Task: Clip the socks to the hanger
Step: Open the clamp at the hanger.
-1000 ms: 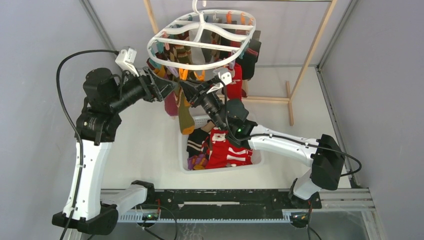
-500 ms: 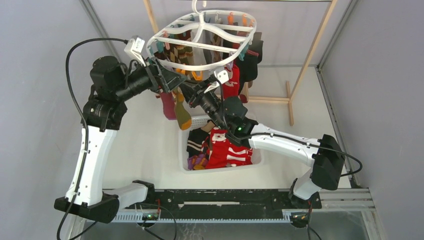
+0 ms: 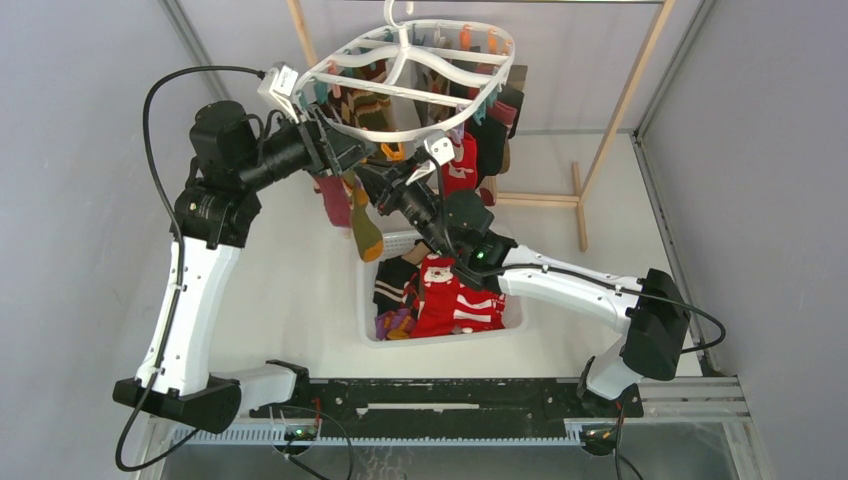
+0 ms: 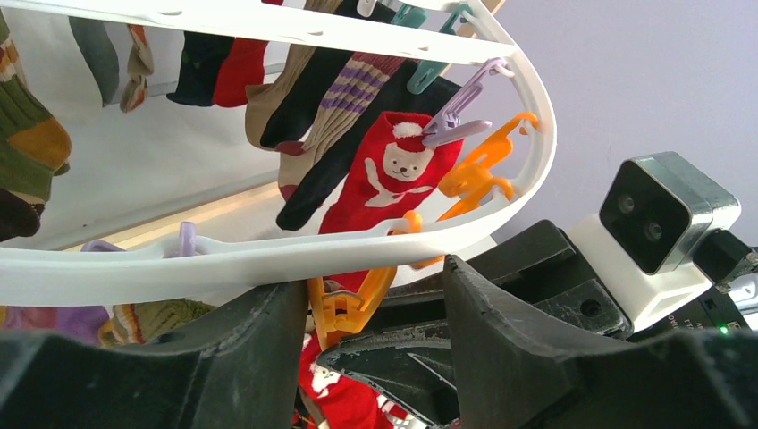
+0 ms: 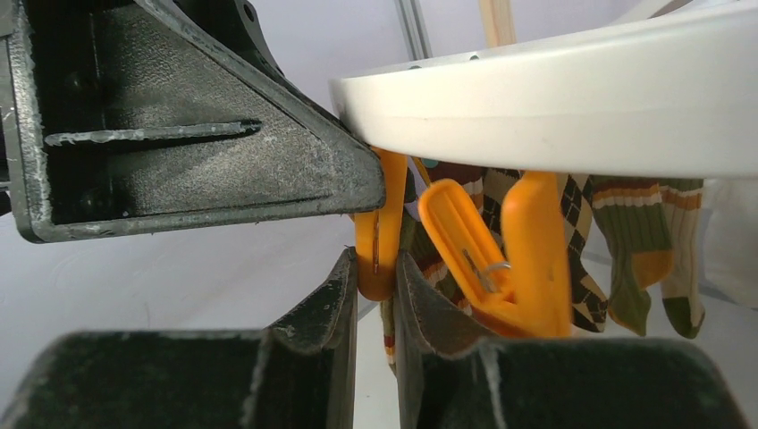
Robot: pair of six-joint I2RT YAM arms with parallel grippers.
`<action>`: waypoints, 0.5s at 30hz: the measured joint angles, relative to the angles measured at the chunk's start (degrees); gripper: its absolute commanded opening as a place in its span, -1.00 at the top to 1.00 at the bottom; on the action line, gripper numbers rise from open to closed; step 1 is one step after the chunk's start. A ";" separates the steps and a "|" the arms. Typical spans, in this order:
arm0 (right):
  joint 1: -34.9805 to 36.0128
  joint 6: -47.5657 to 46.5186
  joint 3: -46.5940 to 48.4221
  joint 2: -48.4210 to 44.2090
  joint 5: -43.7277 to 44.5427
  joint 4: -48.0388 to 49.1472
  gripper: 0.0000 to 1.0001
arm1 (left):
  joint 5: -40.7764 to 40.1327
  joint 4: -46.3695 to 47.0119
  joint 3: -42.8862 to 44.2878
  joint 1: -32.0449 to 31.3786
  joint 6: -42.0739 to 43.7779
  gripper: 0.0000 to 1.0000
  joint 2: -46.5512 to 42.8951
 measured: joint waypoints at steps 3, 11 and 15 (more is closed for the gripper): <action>-0.15 0.04 0.09 0.00 -0.26 -0.02 0.84 | -0.24 0.07 -0.07 0.00 0.13 -0.04 0.00; -0.26 0.15 0.68 0.00 -0.74 -0.55 0.84 | -1.05 0.22 -0.11 0.15 1.42 0.16 0.00; -0.37 0.15 0.85 0.00 -1.01 -0.96 0.69 | -1.68 0.35 -0.17 0.17 1.81 0.61 -0.02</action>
